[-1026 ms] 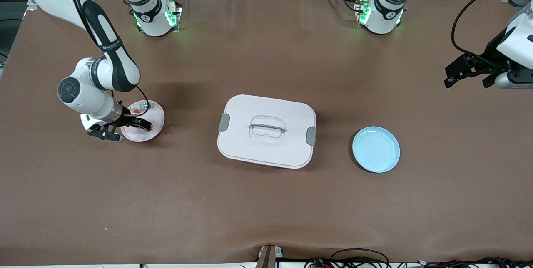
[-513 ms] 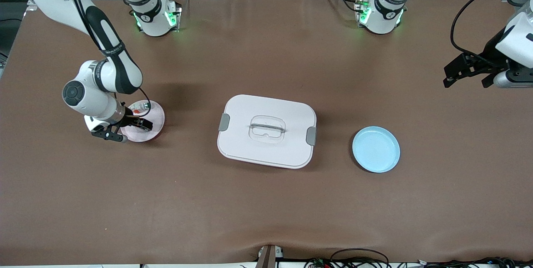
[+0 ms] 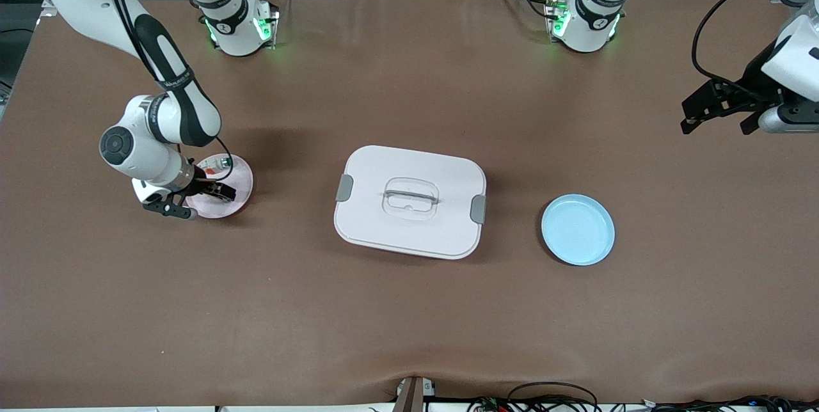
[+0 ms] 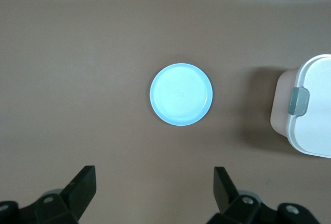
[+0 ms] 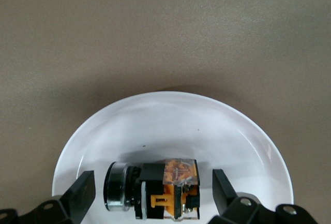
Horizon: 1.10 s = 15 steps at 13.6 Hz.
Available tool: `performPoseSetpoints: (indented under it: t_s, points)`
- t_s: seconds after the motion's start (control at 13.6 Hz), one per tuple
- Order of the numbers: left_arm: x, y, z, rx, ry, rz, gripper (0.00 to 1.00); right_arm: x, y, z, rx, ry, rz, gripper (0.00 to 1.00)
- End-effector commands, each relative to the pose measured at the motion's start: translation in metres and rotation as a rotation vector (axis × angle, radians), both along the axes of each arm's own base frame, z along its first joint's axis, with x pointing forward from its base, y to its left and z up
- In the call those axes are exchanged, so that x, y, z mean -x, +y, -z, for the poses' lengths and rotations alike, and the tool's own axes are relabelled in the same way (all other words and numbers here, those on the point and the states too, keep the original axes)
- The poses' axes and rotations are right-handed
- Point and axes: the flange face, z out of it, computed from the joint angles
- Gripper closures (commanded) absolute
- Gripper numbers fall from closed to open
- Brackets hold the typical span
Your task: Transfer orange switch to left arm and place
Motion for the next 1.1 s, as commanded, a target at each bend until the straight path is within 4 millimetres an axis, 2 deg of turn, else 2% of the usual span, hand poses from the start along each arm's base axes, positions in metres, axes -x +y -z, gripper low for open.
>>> performPoseSetpoints:
  t_s: [0.0,0.07,0.15,0.22,0.29,0.37,0.44,0.59,0.81,0.95,1.03]
  points:
    - [0.005,-0.009,-0.009,0.003,0.010,0.009,0.00,0.007,0.000,0.004,0.002,0.008,-0.003,0.10]
    - [0.007,-0.015,-0.012,0.003,0.008,0.020,0.00,0.008,0.001,0.005,0.002,0.011,-0.004,0.12]
    - [0.008,-0.024,-0.016,0.001,0.007,0.034,0.00,0.009,0.000,0.006,0.002,0.016,-0.003,0.22]
    - [0.008,-0.026,-0.019,0.002,0.001,0.037,0.00,0.010,0.000,0.006,0.002,0.017,-0.003,0.36]
    - [0.009,-0.029,-0.021,0.003,-0.004,0.043,0.00,0.010,0.000,0.006,0.001,0.017,-0.003,0.54]
    - [0.010,-0.038,-0.024,0.003,-0.012,0.059,0.00,0.011,0.000,0.007,0.002,0.019,-0.001,0.80]
    - [0.011,-0.043,-0.025,0.003,-0.013,0.068,0.00,0.011,0.000,0.006,0.002,0.018,-0.001,1.00]
    - [0.014,-0.053,-0.030,0.006,-0.022,0.086,0.00,0.009,-0.001,0.004,0.000,0.023,0.013,1.00]
    - [0.026,-0.094,-0.049,0.013,-0.059,0.160,0.00,0.002,0.002,-0.008,-0.003,0.009,0.053,1.00]
    - [0.034,-0.119,-0.057,0.063,-0.066,0.203,0.00,-0.007,0.006,-0.024,-0.015,0.061,0.093,1.00]
    - [0.036,-0.124,-0.058,0.111,-0.057,0.208,0.00,-0.015,0.009,-0.038,-0.023,0.092,0.118,1.00]
